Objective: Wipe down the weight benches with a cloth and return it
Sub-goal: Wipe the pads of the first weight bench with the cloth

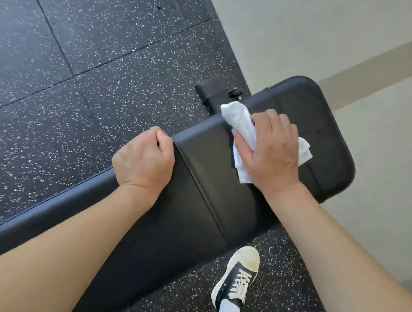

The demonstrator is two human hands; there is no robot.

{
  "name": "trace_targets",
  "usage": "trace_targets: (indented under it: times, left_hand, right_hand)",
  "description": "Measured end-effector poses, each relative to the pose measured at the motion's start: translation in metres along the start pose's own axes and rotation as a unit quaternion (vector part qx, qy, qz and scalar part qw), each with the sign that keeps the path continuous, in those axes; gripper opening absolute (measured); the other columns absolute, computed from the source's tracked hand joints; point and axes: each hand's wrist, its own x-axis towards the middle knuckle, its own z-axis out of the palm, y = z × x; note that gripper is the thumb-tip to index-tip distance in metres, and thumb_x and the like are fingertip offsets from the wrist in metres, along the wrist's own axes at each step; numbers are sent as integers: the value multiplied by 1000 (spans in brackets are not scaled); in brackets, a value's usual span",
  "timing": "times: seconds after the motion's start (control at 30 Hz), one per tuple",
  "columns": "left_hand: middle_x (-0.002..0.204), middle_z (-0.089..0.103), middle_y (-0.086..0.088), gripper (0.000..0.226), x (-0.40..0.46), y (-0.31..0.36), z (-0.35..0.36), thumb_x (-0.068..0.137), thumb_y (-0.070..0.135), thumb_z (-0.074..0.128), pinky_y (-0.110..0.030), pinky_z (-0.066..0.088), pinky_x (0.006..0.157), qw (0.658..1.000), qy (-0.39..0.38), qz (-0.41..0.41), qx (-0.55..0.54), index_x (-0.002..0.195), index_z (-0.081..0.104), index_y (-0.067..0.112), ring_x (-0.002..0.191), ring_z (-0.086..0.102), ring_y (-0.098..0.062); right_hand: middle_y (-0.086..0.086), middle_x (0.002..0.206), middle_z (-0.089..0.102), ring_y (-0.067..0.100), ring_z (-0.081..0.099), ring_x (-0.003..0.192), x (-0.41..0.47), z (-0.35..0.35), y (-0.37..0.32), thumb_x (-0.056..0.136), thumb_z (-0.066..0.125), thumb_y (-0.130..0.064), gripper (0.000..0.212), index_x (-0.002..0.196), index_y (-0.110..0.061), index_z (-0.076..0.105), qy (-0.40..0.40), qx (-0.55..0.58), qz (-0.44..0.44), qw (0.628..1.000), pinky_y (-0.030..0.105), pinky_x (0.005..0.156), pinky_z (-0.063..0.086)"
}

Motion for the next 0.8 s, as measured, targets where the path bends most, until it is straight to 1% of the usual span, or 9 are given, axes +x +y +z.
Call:
trace_targets:
  times: [0.1,0.17,0.27,0.33,0.43,0.53,0.67,0.73,0.8]
  left_hand:
    - [64,45,9,40,-2,0,2,99,38,25,-37,31,67,1000,4,-4,6,88,62,25,69,48,-30]
    - [68,51,9,37,-5,1,0,98,37,26,-37,31,71,1000,1,1,4,94,62,29,73,48,-30]
    - [93,68,5,33,-9,5,-4,101,35,30,-36,33,76,999,-2,43,0,110,61,35,83,55,-29]
    - [121,69,6,35,-14,9,-7,105,29,34,-37,39,84,994,-14,112,-15,131,58,34,107,62,-27]
    - [158,47,-5,54,-26,19,-11,103,21,38,-40,34,117,961,-66,269,-9,156,41,14,143,44,-25]
    - [170,23,-13,65,-45,36,-4,99,26,43,-53,19,127,924,-80,367,66,162,31,13,156,22,-37]
    - [173,16,-3,66,-59,65,12,98,27,39,-63,12,126,893,-75,431,107,163,29,23,160,7,-37]
    - [172,18,-4,69,-63,72,21,94,21,40,-65,12,125,851,-79,505,123,162,30,21,160,8,-35]
    - [172,20,-2,72,-68,75,27,91,18,42,-64,11,126,828,-78,543,115,162,32,22,161,10,-33]
  right_hand:
    - [8,90,57,30,47,75,-52,-5,-12,99,60,-41,33,95,-9,60,-5,12,26,1000,44,64,37]
    - [6,89,56,29,45,74,-78,-8,-24,96,63,-39,29,94,-10,61,-5,22,31,999,43,64,36]
    - [5,88,56,28,44,73,-99,-12,-31,89,68,-33,24,94,-10,63,-6,38,11,999,41,63,35]
    - [5,89,58,28,46,73,-105,-15,-22,90,66,-33,23,93,-10,64,0,50,-1,999,40,64,35]
    - [6,88,59,29,48,73,-113,-19,1,92,66,-32,23,92,-9,64,39,45,47,997,41,63,34]
    - [9,89,59,31,48,75,-130,-22,24,90,67,-31,25,93,-6,63,87,51,176,979,43,65,36]
    - [3,98,53,25,46,87,-169,-20,7,96,66,-31,24,100,-10,57,159,177,366,900,36,78,38]
    - [-5,99,51,18,48,88,-191,-15,-28,99,61,-37,21,104,-18,53,185,276,461,823,30,79,40]
    - [-9,97,53,16,53,87,-207,-8,-70,101,54,-46,11,106,-38,47,198,363,531,740,28,77,43]
